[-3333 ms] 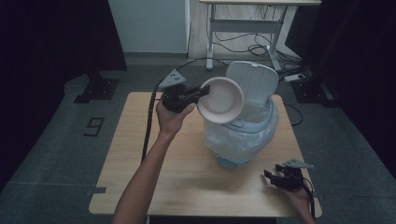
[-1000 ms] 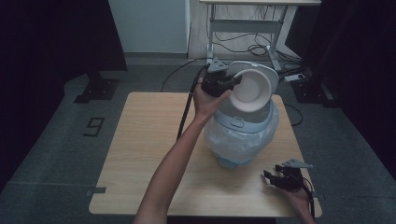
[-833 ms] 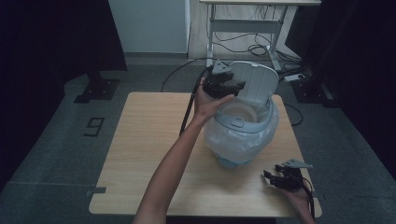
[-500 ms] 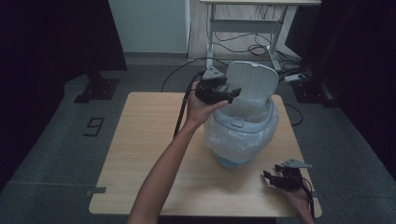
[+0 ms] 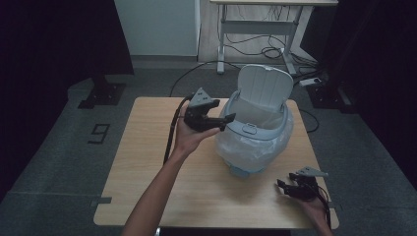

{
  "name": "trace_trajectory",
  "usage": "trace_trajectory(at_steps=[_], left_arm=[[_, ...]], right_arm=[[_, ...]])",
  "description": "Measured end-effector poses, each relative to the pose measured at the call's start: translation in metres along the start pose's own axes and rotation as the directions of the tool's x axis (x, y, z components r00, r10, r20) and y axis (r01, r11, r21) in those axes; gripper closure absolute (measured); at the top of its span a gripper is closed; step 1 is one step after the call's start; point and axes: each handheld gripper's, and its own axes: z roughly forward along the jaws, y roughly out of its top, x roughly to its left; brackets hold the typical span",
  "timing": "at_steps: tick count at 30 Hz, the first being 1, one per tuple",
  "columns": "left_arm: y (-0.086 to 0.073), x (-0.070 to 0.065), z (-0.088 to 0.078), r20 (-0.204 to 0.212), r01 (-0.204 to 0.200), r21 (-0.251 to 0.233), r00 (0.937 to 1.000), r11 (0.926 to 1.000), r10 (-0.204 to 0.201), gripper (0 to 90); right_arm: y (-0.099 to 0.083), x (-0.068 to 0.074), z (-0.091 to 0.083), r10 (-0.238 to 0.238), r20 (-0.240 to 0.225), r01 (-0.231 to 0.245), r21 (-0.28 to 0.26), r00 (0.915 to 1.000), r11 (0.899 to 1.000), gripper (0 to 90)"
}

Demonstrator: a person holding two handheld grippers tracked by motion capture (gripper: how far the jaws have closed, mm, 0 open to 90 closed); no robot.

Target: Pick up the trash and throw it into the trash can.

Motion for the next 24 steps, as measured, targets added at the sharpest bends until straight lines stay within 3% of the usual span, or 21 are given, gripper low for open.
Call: trace_trajectory(at_steps=[6, 15, 18, 24], left_arm=[[-0.038, 0.002, -0.025, -0.049, 0.007, 0.027, 0.9988, 0.9996, -0.006, 23.7], [-0.107, 0.011, -0.052, -0.078, 0.085, 0.045, 0.9936, 0.9953, -0.082, 24.1], [-0.13, 0.011, -0.054, -0.105, 0.082, 0.093, 0.9918, 0.9923, -0.072, 24.9], [-0.157, 0.012, -0.052, -0.135, 0.076, 0.17, 0.9894, 0.9825, -0.054, 25.1]], right_arm=[[0.0, 0.0, 0.0, -0.008, 0.005, 0.008, 0.001, 1.0, 1.0, 33.9], [-0.001, 0.001, 0.0, -0.013, 0.018, 0.013, 0.001, 0.9998, 1.0, 33.7], [-0.001, 0.001, -0.001, -0.011, 0.017, 0.011, 0.001, 0.9998, 1.0, 33.6], [-0.001, 0.0, -0.001, 0.0, 0.01, 0.0, -0.003, 1.0, 1.0, 33.5]])
